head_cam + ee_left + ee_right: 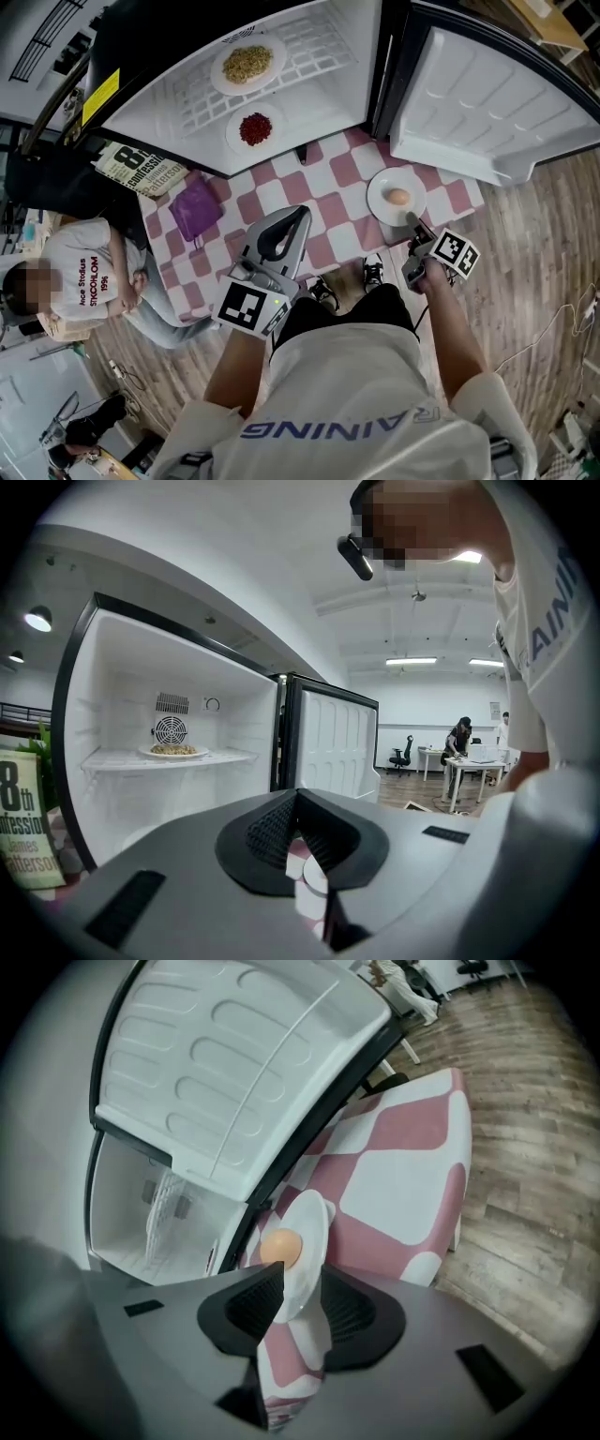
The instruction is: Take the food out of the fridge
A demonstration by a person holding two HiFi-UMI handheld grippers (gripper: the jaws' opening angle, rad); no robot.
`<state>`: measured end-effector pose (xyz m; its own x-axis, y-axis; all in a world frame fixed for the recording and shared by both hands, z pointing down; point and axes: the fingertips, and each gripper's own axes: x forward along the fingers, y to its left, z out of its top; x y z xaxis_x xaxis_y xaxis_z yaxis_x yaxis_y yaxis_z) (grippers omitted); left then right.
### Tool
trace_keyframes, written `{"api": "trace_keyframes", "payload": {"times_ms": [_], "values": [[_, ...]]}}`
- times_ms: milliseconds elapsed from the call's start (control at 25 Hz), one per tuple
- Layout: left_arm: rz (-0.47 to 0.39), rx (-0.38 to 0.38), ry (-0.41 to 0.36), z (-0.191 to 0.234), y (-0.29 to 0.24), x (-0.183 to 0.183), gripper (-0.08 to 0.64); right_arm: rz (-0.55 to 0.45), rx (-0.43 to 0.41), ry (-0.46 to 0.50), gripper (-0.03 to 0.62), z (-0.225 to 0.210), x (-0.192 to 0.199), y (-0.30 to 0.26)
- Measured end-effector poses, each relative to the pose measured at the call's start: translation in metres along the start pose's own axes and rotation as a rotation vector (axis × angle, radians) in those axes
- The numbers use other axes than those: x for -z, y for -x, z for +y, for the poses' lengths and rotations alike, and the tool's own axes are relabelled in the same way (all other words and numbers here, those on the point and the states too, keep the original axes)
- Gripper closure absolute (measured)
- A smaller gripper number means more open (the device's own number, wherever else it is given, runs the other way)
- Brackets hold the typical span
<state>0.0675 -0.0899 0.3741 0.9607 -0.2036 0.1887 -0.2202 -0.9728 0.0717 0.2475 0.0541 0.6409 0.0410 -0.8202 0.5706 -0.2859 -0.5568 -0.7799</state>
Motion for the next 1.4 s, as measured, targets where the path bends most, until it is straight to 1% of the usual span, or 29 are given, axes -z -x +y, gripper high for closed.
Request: {"api": "trace_keyframes", "payload": {"times_ms": [160, 240, 480, 560, 600, 680, 760, 880, 1000, 1200, 1280, 1400], "values": [[-0.002, -0.001, 0.007, 0.002, 0.002, 0.0, 0.552, 0.057, 0.096, 0.167, 0.462, -0.004, 0.004, -0.002], [-0.006, 0.001, 0.007, 0.002, 0.003, -0.001, 0.552, 0.084, 0.136, 0.223, 0.46, -0.007, 0.006, -0.001], [-0.021, -0.005, 0.009, 0.006, 0.007, -0.004, 0.552, 0.12, 0.205, 0.275, 0.46, -0.011, 0.008, 0.01], [-0.024, -0.009, 0.011, 0.007, 0.01, -0.006, 0.552, 0.109, 0.201, 0.314, 0.465, 0.0, 0.007, 0.016], [-0.028, -0.011, 0.011, 0.008, 0.012, -0.008, 0.552, 0.095, 0.188, 0.34, 0.487, 0.009, 0.005, 0.019], [-0.038, -0.02, 0.009, 0.01, 0.015, -0.011, 0.552, 0.061, 0.148, 0.403, 0.54, 0.034, -0.002, 0.02], [-0.05, -0.037, 0.003, 0.013, 0.019, -0.016, 0.552, 0.029, 0.079, 0.473, 0.555, 0.066, -0.009, 0.019], [-0.066, -0.072, -0.01, 0.022, 0.027, -0.022, 0.552, -0.027, -0.047, 0.594, 0.563, 0.125, -0.019, 0.016], [-0.077, -0.102, -0.014, 0.031, 0.039, -0.03, 0.552, -0.093, -0.151, 0.703, 0.569, 0.182, -0.019, 0.023], [-0.115, -0.185, -0.012, 0.049, 0.063, -0.045, 0.552, -0.172, -0.323, 0.886, 0.571, 0.275, -0.018, 0.031], [-0.129, -0.212, -0.003, 0.056, 0.073, -0.049, 0.552, -0.198, -0.388, 0.941, 0.571, 0.309, -0.012, 0.037], [-0.151, -0.261, 0.001, 0.065, 0.086, -0.054, 0.552, -0.225, -0.486, 0.998, 0.571, 0.355, -0.007, 0.049]]}}
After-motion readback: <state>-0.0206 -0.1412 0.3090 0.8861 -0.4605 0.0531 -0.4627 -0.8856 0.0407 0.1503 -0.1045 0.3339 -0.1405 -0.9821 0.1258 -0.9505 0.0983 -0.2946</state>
